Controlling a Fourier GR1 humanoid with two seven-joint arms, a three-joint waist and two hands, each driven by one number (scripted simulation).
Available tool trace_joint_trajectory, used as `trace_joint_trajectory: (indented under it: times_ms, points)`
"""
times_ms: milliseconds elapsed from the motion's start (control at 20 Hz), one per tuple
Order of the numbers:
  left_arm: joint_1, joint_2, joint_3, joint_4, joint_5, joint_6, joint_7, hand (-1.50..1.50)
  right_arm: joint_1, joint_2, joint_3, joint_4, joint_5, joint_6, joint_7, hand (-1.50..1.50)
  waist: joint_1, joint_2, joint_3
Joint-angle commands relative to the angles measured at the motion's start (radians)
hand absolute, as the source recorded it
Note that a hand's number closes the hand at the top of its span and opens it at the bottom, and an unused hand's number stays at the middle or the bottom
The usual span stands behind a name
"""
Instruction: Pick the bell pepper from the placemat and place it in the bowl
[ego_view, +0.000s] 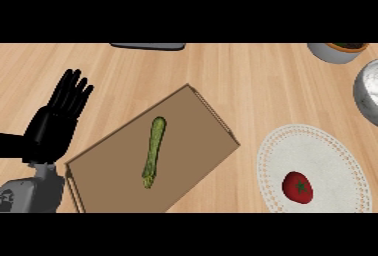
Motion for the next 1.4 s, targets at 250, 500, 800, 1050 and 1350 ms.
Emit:
trace_joint_trajectory:
  times_ms: [250, 500, 800, 1050, 1350]
  points:
    - [-0.02, -0.016, -0.019, -0.01, -0.011, 0.018, 0.023, 0.0, -0.052, 0.056, 0.005, 0.188, 0.014, 0.112, -0.01, -1.5, 0.016, 0.01, 0.004]
    - [0.006, -0.002, -0.008, -0.018, 0.002, -0.007, 0.008, 0.0, -0.071, 0.04, -0.107, 0.206, -0.097, 0.143, -0.142, -1.5, 0.009, 0.007, 0.006]
    - [0.027, -0.016, -0.002, -0.026, 0.002, 0.008, -0.002, 0.0, -0.113, -0.013, -0.326, 0.252, -0.309, 0.2, -0.154, -1.5, -0.003, 0.003, 0.008]
    - [-0.017, 0.008, 0.014, -0.013, 0.002, 0.008, 0.013, 0.0, -0.105, -0.093, -0.405, 0.273, -0.381, 0.22, -0.113, -1.5, -0.008, 0.014, 0.008]
    - [0.02, -0.018, -0.003, 0.004, -0.013, 0.004, -0.027, 0.0, -0.028, -0.204, -0.448, 0.294, -0.418, 0.298, -0.093, -1.5, -0.027, 0.012, 0.008]
